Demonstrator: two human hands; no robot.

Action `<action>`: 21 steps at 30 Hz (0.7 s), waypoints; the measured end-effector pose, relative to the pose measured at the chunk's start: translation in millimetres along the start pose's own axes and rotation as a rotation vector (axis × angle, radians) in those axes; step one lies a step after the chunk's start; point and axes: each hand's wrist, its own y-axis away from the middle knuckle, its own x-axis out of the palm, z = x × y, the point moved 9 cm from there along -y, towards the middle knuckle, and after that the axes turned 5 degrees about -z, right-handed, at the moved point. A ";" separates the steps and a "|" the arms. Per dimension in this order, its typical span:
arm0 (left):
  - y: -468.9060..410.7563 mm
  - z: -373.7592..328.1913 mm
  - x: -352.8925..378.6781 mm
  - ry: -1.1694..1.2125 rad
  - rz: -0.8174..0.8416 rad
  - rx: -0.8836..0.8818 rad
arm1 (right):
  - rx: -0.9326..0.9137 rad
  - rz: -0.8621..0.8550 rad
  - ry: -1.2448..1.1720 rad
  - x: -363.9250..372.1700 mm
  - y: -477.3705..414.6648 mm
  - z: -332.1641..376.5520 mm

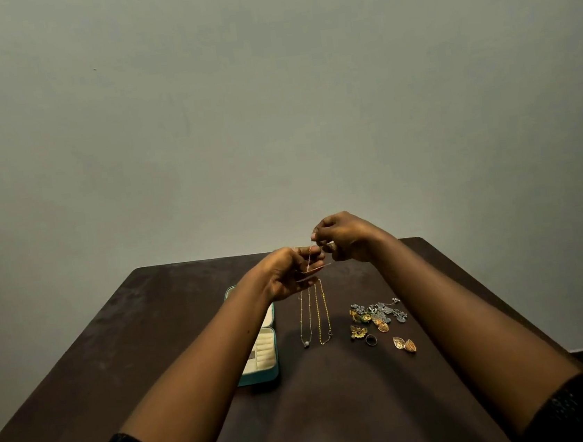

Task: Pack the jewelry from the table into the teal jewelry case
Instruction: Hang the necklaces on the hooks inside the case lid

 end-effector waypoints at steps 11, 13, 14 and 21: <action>4.4 -18.6 1.2 0.158 0.133 0.088 | 0.229 -0.015 -0.286 21.3 0.8 -51.1; 4.8 -19.1 4.8 0.178 0.181 0.063 | 0.242 0.009 -0.282 24.8 2.9 -55.1; 5.1 -19.2 6.1 0.179 0.200 0.050 | 0.241 0.027 -0.278 26.7 4.0 -55.4; 12.1 -17.6 19.6 0.147 0.386 -0.047 | 0.075 0.164 -0.520 39.6 0.7 -36.8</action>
